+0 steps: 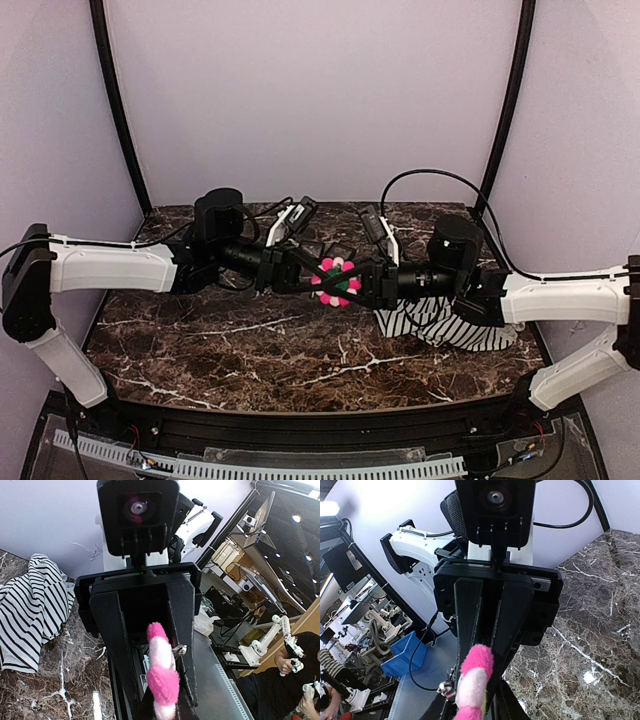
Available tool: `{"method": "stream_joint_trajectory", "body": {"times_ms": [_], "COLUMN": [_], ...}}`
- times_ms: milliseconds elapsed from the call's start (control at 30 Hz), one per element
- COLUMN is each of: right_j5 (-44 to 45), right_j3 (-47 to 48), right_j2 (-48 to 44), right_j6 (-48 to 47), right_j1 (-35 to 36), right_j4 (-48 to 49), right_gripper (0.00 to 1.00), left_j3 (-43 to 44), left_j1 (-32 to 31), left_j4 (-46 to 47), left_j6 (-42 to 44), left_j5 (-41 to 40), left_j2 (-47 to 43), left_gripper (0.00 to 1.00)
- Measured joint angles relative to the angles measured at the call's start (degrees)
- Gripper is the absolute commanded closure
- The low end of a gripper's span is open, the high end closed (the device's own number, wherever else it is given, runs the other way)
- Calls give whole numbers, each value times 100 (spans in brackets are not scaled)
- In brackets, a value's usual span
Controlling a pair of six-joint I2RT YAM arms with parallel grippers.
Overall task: Remove the brooch from the garment
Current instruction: Close the brooch securely.
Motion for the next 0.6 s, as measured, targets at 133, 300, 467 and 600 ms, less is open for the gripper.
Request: {"method": "stream_joint_trajectory", "body": {"times_ms": [133,300,467,600], "right_j5": [85,94,111,190], "right_j3": [-72,-74,-87,-149], "right_j2": [-92,-120,-120,-138], "right_j6": [33,76,118,140], "right_j1": [-17,-26,-26,-26], "right_j4": [59,111,170,260], "right_gripper": [75,75,76,76], "left_j3": [0,0,-11,-17], "left_j1": [20,26,31,31], "left_j4": [55,190,264,260], "left_j6": [-37,-92,-136,-142], "left_j5": [-7,0,4,-61], "left_j2": [0,0,0,0], "left_gripper": [99,99,99,99]}}
